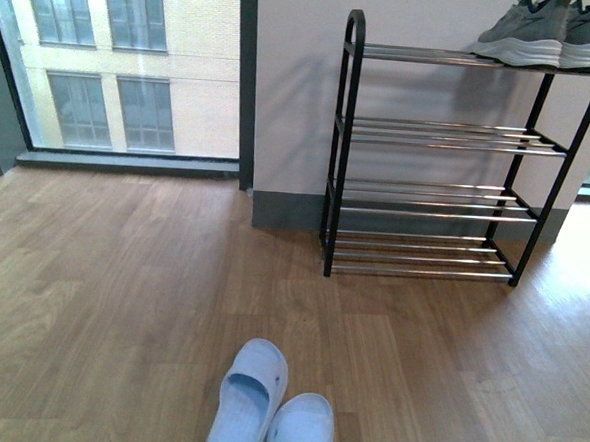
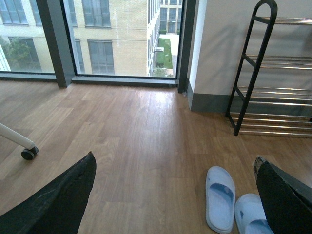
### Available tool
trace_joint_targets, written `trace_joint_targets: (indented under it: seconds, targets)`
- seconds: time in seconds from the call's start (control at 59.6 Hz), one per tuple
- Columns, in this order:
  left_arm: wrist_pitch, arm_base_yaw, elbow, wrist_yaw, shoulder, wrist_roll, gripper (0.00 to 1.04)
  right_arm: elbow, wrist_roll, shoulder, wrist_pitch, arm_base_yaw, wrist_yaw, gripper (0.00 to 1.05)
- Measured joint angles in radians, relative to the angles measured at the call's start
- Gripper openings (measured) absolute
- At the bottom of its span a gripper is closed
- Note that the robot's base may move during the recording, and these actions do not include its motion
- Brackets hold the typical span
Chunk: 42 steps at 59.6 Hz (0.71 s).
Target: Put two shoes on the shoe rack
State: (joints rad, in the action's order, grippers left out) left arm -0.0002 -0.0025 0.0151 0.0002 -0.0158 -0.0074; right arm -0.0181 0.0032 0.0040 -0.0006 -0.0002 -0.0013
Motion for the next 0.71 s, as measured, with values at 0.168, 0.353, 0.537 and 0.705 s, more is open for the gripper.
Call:
trace_joint_targets:
  seconds: [0.168, 0.353, 0.537, 0.705]
  targets:
    - [0.000, 0.000, 0.000, -0.003, 0.000, 0.000, 0.95, 0.000, 0.000, -0.002, 0.000, 0.000, 0.001, 0.95]
    - [0.000, 0.000, 0.000, -0.003, 0.000, 0.000, 0.95, 0.000, 0.000, 0.000, 0.000, 0.000, 0.000, 0.95]
    - [0.000, 0.000, 0.000, 0.000, 0.000, 0.000, 0.95, 0.000, 0.000, 0.000, 0.000, 0.000, 0.001, 0.95]
    - [0.000, 0.000, 0.000, 0.000, 0.000, 0.000, 0.95, 0.000, 0.000, 0.000, 0.000, 0.000, 0.002, 0.95]
